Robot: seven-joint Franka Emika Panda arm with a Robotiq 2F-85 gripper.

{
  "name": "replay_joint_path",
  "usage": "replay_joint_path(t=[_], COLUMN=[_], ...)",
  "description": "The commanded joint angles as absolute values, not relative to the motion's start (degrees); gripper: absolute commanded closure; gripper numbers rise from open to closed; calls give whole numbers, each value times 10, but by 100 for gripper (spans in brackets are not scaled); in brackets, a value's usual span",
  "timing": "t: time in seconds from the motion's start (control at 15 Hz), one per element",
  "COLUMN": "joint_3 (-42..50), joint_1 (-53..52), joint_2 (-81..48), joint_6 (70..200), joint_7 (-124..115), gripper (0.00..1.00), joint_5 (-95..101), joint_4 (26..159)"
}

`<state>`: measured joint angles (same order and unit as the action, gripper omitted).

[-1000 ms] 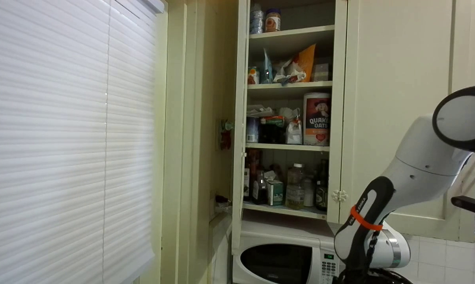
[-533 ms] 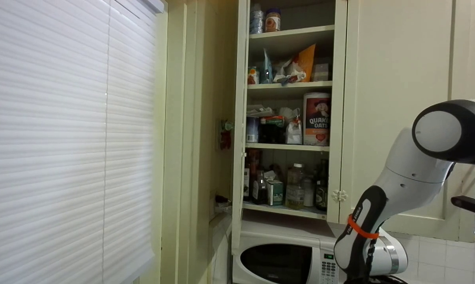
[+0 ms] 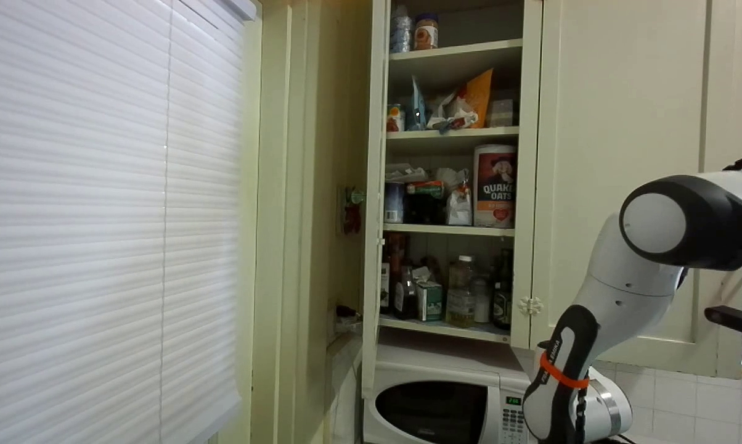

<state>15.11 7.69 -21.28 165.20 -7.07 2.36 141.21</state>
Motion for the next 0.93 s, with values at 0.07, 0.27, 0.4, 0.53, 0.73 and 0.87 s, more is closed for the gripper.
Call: replay_joint_path(t=[0.07, 0.27, 0.4, 0.53, 0.73, 0.87], joint_3=[233, 236, 222, 218, 230, 237], joint_1=[-1, -16, -15, -20, -37, -48], joint_2=[-292, -317, -326, -338, -353, -361], joint_6=[1747, 1772, 1777, 1776, 1772, 1771], joint_7=[-98, -74, -59, -52, -51, -52], gripper=[0, 0, 0, 0, 11, 34], joint_5=[98, 83, 76, 75, 75, 76], joint_4=[1376, 1369, 1367, 1363, 1356, 1354])
